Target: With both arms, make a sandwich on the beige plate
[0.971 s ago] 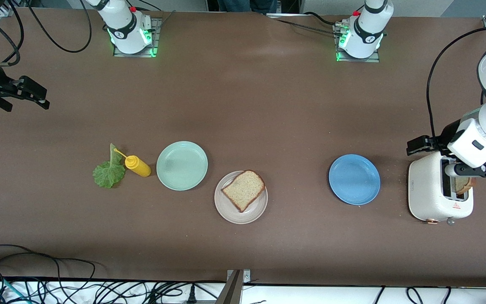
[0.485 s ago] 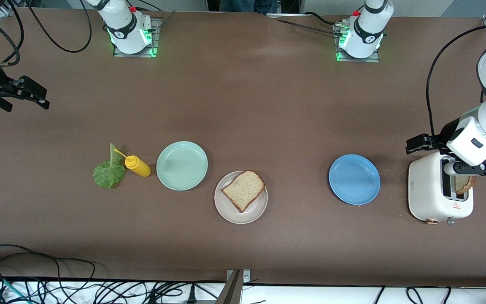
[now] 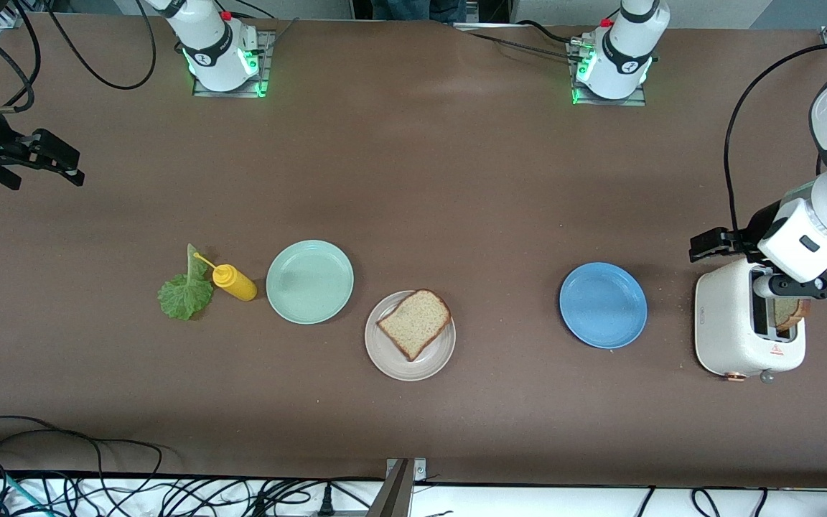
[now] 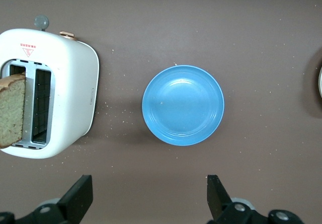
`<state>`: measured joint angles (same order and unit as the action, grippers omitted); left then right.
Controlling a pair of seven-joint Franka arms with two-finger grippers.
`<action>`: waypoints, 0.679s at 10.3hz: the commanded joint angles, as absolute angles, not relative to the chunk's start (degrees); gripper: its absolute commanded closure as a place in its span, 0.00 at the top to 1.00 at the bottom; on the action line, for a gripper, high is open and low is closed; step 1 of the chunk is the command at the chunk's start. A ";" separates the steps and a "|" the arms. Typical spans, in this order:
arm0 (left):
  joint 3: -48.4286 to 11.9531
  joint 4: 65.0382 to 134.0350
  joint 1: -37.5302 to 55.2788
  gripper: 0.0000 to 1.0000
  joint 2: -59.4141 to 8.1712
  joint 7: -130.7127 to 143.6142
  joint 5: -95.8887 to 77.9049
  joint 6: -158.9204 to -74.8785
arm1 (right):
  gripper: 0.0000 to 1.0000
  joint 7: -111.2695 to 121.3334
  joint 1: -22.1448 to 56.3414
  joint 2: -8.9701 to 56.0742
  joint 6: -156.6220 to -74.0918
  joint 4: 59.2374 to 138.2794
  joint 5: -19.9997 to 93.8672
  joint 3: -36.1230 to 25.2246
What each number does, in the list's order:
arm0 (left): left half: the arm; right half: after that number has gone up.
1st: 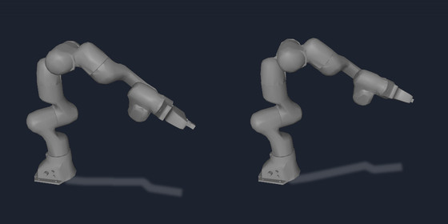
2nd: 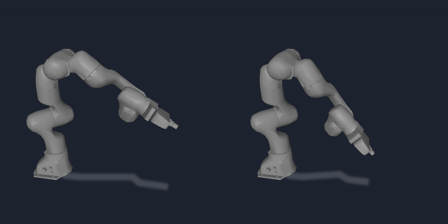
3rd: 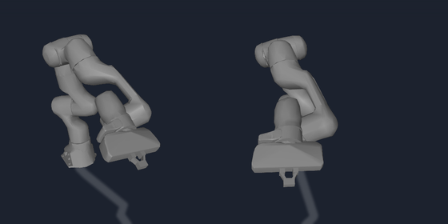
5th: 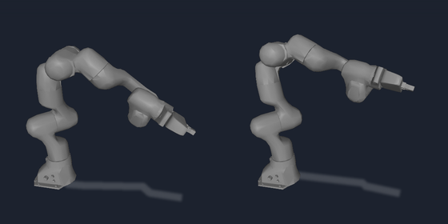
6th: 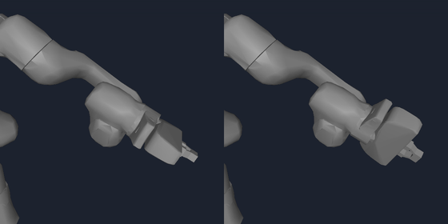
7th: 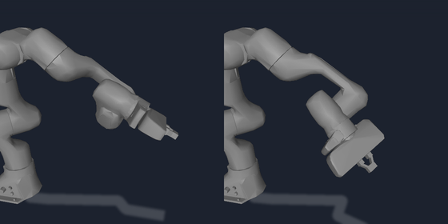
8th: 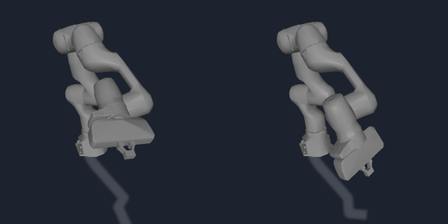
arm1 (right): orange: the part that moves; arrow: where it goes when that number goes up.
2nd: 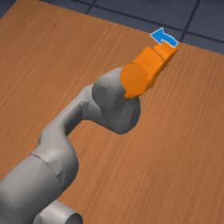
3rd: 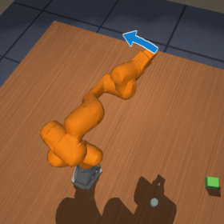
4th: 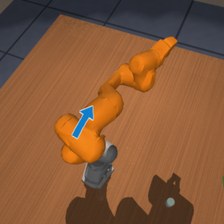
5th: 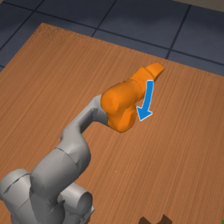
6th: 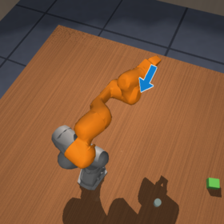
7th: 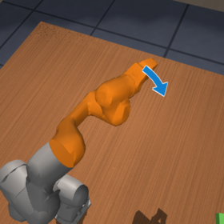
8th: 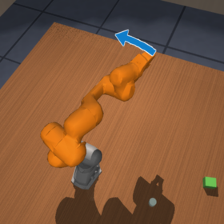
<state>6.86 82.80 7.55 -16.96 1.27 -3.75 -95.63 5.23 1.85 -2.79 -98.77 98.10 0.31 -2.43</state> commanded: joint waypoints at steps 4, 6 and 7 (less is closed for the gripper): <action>6.77 84.37 7.47 1.00 -16.00 -0.26 -3.96 -96.33 | 1.00 5.45 1.76 -2.72 -98.53 97.65 1.32 -2.72; 6.85 84.37 7.47 1.00 -16.08 -0.26 -3.96 -96.33 | 1.00 5.54 1.84 -1.59 -98.17 97.73 1.32 -2.99; 6.86 84.37 7.47 1.00 -16.08 -0.26 -3.96 -96.33 | 1.00 5.45 2.02 -1.15 -98.78 97.73 1.41 -2.90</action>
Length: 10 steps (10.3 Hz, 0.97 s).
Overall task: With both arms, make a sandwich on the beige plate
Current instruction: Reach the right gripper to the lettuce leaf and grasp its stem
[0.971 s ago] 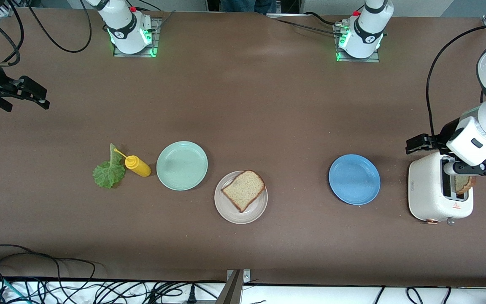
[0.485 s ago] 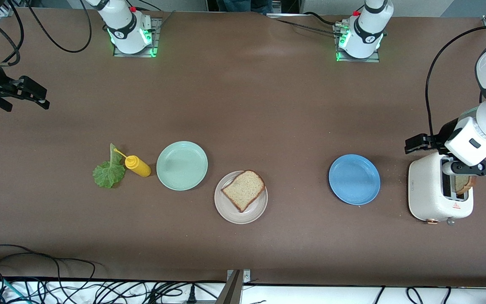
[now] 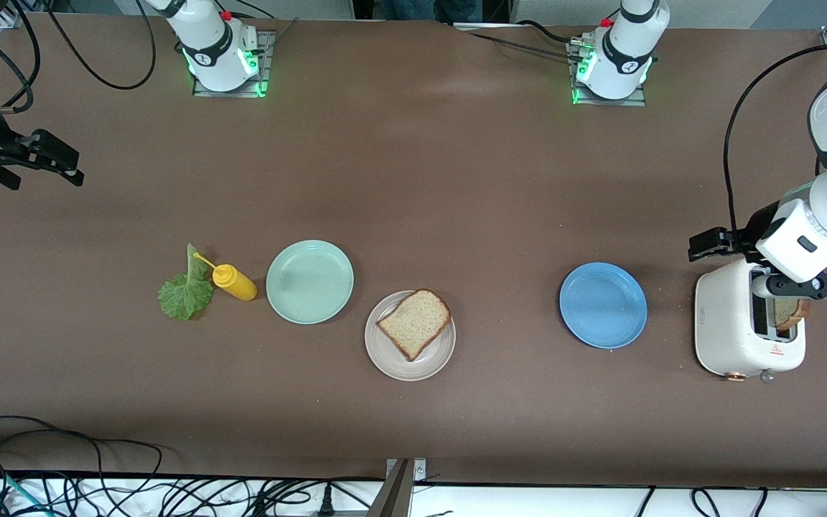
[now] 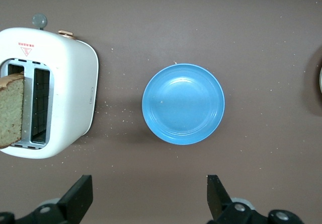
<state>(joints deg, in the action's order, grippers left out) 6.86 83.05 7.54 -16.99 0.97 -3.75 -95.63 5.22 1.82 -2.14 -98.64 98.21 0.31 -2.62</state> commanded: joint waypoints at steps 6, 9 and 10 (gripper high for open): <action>6.85 84.37 7.56 1.00 -16.52 -0.26 -3.96 -96.42 | 1.00 5.80 2.99 11.31 -101.06 98.61 0.88 -2.90; 6.86 84.29 7.56 1.00 -16.52 -0.26 -3.96 -96.59 | 1.00 5.71 2.03 16.95 -109.92 103.69 0.88 -2.99; 6.86 84.29 7.56 1.00 -16.52 -0.26 -3.96 -96.59 | 1.00 5.89 1.67 18.09 -115.52 106.58 0.79 -2.99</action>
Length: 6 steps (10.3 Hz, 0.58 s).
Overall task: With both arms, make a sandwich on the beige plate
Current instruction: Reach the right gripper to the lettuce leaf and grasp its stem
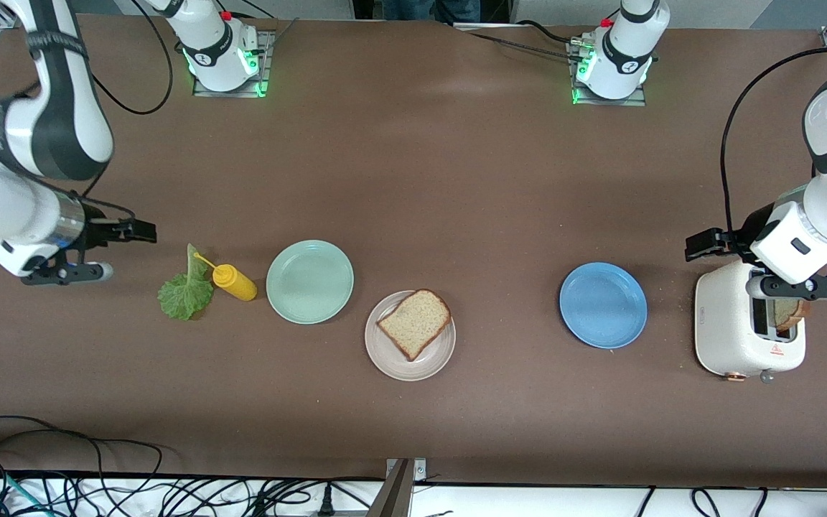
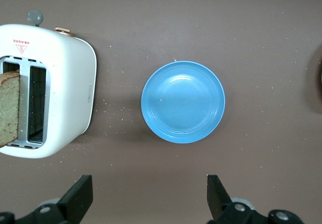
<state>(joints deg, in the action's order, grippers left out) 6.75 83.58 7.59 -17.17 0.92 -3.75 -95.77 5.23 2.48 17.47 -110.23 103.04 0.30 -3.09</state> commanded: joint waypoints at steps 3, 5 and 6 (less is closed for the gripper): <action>6.86 84.29 7.56 1.00 -16.96 -0.26 -3.96 -96.59 | 1.00 5.54 1.06 24.50 -128.04 110.65 1.58 -2.90; 6.77 84.29 7.56 1.00 -16.96 -0.26 -3.96 -96.68 | 1.00 6.41 0.79 28.02 -128.14 110.57 7.96 -2.90; 6.77 84.37 7.56 1.00 -16.96 -0.26 -3.96 -96.68 | 1.00 6.76 0.62 29.26 -128.32 110.48 8.87 -2.90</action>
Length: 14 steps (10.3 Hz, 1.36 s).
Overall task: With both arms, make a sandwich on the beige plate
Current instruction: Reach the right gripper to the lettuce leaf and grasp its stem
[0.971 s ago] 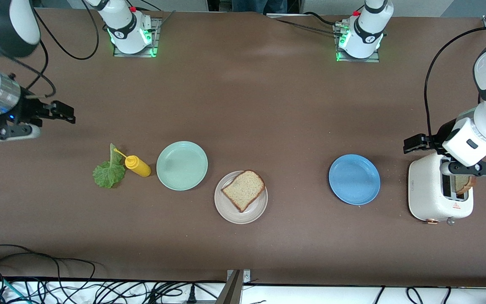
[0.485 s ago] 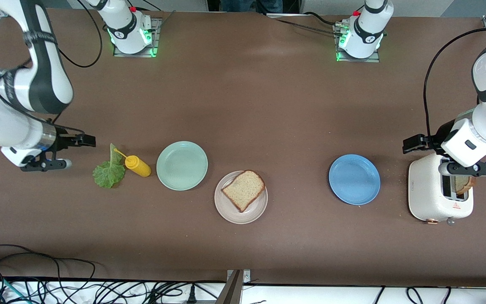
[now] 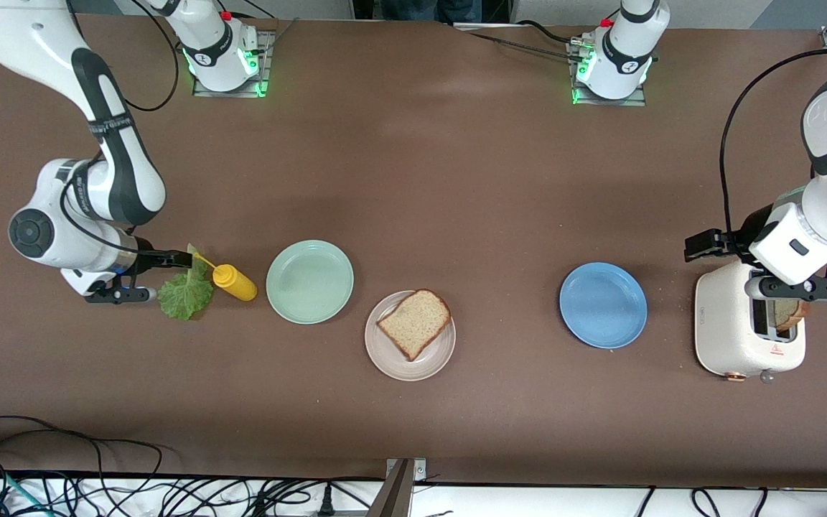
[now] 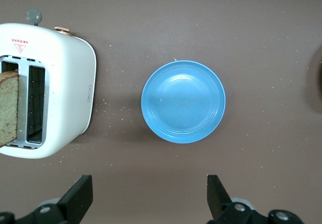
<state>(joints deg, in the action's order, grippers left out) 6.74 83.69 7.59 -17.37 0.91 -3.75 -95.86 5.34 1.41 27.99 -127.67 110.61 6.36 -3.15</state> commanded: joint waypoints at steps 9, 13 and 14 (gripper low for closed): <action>6.85 84.29 7.65 1.00 -17.23 -0.26 -3.96 -96.68 | 0.00 7.38 0.79 29.45 -126.14 107.85 8.62 -2.90; 6.86 84.29 7.82 1.00 -17.23 -0.18 -3.96 -96.68 | 0.00 6.42 0.79 26.28 -108.50 95.14 6.25 -3.08; 6.86 84.29 7.91 1.00 -17.31 -0.18 -3.87 -96.68 | 0.00 6.24 0.79 26.28 -104.98 92.05 5.81 -3.08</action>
